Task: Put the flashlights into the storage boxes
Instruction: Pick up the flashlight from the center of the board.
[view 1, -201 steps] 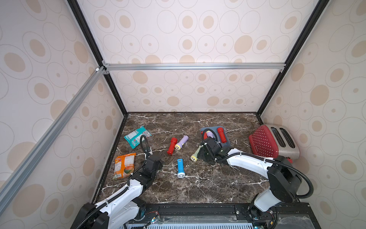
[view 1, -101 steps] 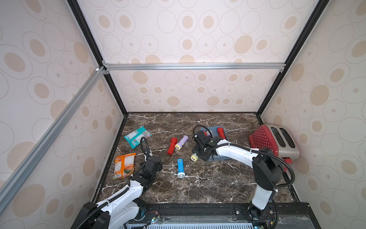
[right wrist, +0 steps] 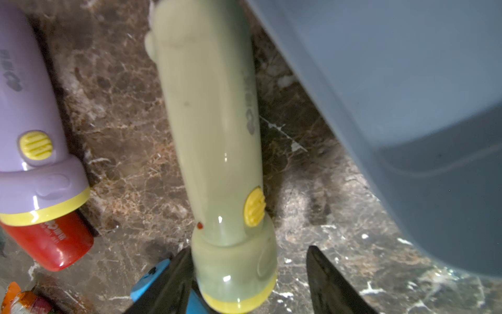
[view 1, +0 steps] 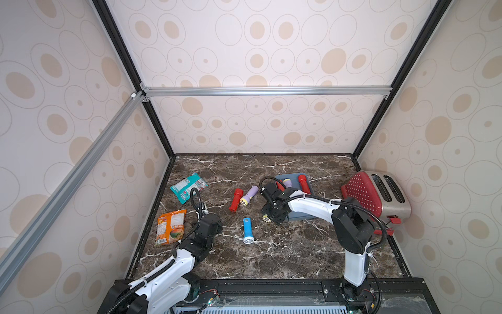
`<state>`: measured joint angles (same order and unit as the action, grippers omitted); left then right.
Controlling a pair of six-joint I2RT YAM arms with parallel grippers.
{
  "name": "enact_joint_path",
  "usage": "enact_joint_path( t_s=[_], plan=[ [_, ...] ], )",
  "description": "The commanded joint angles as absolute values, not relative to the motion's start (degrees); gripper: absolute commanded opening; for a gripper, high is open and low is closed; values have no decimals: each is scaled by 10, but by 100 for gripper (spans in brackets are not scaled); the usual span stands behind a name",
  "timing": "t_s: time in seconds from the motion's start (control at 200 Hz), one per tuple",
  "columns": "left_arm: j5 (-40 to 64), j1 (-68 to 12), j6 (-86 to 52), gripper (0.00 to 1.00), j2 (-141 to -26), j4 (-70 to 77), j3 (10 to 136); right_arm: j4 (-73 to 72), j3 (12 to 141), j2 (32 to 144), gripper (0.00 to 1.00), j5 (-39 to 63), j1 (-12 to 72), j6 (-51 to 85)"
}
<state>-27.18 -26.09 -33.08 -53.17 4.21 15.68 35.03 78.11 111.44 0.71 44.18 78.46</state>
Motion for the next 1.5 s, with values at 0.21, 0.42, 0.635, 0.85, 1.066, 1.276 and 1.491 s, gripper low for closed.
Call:
enact_joint_path(
  t_s=[0.21, 0.42, 0.635, 0.85, 1.066, 1.276, 1.491],
  plan=[
    [-281, -256, -322, 74, -551, 51, 168, 372, 796, 1138, 63, 4, 443, 796],
    [-281, -257, -322, 75, -553, 51, 169, 381, 803, 1135, 67, -8, 443, 733],
    [-280, -257, -322, 74, -552, 52, 169, 380, 784, 1138, 67, 15, 429, 700],
    [-280, -256, -321, 75, -556, 51, 170, 376, 778, 1138, 56, 12, 428, 693],
    [-279, -257, -321, 74, -552, 51, 169, 376, 781, 1133, 46, 3, 429, 680],
    [-273, -257, -318, 74, -552, 56, 168, 361, 806, 1124, 44, 13, 439, 620],
    [-273, -257, -317, 74, -552, 56, 168, 356, 832, 1104, 44, -15, 454, 539]
  ],
)
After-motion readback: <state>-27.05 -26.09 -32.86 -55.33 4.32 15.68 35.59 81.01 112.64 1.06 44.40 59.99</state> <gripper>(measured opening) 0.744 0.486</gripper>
